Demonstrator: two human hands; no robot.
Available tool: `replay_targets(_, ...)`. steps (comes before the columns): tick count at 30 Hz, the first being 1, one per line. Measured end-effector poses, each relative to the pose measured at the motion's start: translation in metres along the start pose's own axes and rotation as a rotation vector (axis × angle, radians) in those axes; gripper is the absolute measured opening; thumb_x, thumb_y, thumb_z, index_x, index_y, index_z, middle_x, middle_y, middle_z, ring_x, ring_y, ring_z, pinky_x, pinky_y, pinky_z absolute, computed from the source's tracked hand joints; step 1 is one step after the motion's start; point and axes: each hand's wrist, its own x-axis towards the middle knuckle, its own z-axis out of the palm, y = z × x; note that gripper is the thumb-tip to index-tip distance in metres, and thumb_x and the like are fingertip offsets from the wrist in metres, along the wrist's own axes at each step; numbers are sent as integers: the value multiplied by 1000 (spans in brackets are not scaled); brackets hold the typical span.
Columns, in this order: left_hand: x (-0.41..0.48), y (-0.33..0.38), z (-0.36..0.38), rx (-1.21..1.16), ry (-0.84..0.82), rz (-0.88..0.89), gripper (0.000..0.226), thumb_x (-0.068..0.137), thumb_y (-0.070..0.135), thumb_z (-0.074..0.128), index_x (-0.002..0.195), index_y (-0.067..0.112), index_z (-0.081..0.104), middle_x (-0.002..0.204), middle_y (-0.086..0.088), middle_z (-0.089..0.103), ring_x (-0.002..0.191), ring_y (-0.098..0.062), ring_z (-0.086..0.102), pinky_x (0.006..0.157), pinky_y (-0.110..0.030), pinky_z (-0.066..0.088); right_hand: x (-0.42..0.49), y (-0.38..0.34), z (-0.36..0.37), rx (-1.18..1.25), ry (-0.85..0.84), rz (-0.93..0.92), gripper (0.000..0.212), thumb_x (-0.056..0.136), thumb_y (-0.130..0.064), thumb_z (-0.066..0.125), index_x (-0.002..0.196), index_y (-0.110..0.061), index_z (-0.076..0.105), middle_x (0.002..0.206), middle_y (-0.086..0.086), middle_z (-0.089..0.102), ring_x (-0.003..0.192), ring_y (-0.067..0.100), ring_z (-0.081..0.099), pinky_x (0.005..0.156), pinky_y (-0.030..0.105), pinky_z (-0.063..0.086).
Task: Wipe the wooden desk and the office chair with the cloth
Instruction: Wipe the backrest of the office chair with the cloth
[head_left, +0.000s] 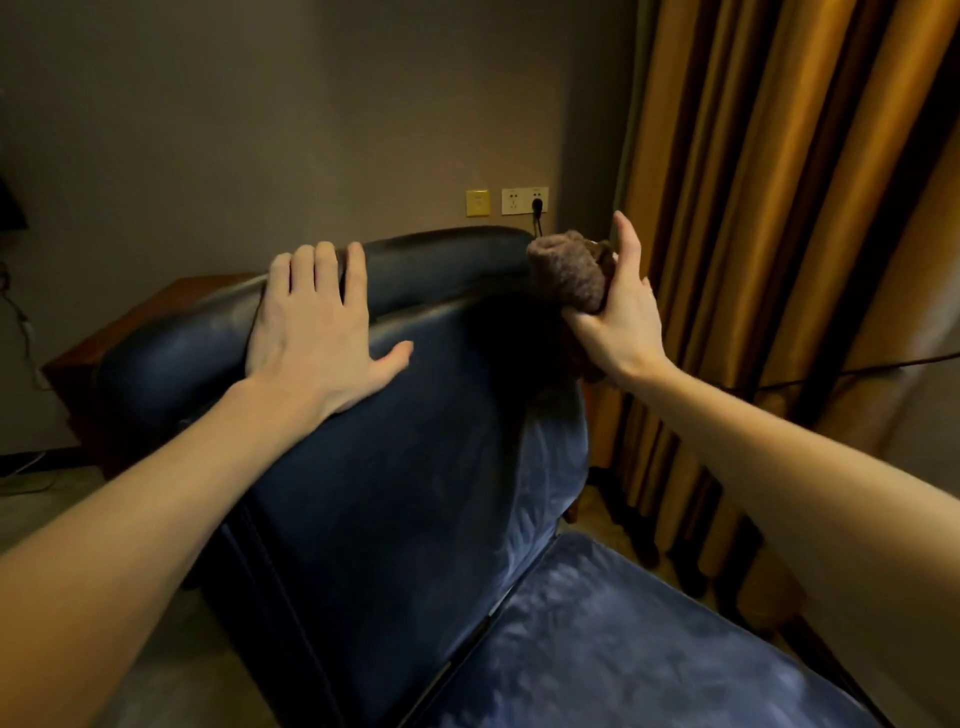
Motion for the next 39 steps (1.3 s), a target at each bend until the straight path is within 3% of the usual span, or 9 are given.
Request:
replay_targets(6, 6, 4, 6, 4, 9, 30, 112, 81, 85, 29, 155, 1, 29, 142, -31, 41, 127, -44, 41, 108, -54, 31, 19, 38, 47, 163, -177, 191, 79, 86, -30, 68, 157, -32, 32, 154, 3, 47, 143, 26, 42, 121, 54, 33)
replay_targets(9, 8, 1, 14, 9, 5, 27, 111, 82, 85, 31, 154, 0, 31, 141, -32, 42, 125, -45, 42, 106, -54, 32, -17, 28, 87, 114, 6, 133, 74, 79, -34, 61, 151, -21, 45, 145, 6, 57, 134, 19, 50, 115, 33, 37)
replay_targets(13, 7, 1, 16, -5, 20, 37, 111, 81, 84, 24, 151, -2, 35, 137, -36, 42, 120, -48, 43, 102, -55, 32, -106, 3, 130, 140, 132, 96, 77, 67, -28, 58, 143, -14, 55, 143, 8, 58, 137, 25, 49, 120, 40, 32)
replay_targets(18, 5, 2, 13, -14, 22, 30, 110, 80, 84, 26, 150, -1, 37, 136, -35, 42, 119, -47, 43, 102, -54, 32, -196, -18, 135, 227, -89, -60, 61, 66, -23, 65, 128, -25, 62, 128, -9, 67, 120, 15, 63, 106, 39, 48)
replay_targets(20, 5, 3, 10, -17, 28, 31, 109, 81, 85, 30, 151, 0, 37, 137, -34, 43, 120, -46, 42, 103, -54, 32, -180, -13, 105, 327, -164, 56, 57, 71, -18, 73, 125, -28, 63, 121, -10, 71, 114, 7, 67, 101, 38, 53)
replay_targets(27, 5, 5, -2, -38, -11, 31, 111, 79, 84, 25, 152, 1, 36, 139, -32, 42, 122, -45, 41, 105, -54, 31, -55, 12, 5, 665, -142, 342, 74, 76, -36, 76, 142, -13, 48, 132, 10, 63, 121, 20, 64, 107, 45, 51)
replay_targets(31, 4, 6, 0, -46, -21, 25, 111, 77, 83, 27, 151, 1, 38, 137, -32, 45, 122, -46, 43, 105, -54, 32, -23, 44, 26, 215, -107, 509, 68, 87, -60, 71, 145, -32, 50, 147, 8, 51, 138, 31, 44, 117, 53, 38)
replay_targets(34, 6, 4, 4, -59, -13, 30, 109, 79, 81, 30, 150, 0, 40, 137, -32, 46, 122, -47, 44, 105, -56, 33, -34, 37, 56, 227, 128, 595, 78, 100, -42, 60, 163, -31, 17, 153, 13, 43, 136, 34, 48, 115, 51, 39)
replay_targets(39, 8, 5, 10, -59, 8, 29, 102, 84, 77, 30, 150, 0, 41, 139, -33, 47, 125, -48, 45, 105, -57, 34, -47, 0, 99, 299, 308, 402, 83, 99, -60, 47, 163, -36, 0, 170, 6, 13, 152, 32, 22, 122, 51, 21)
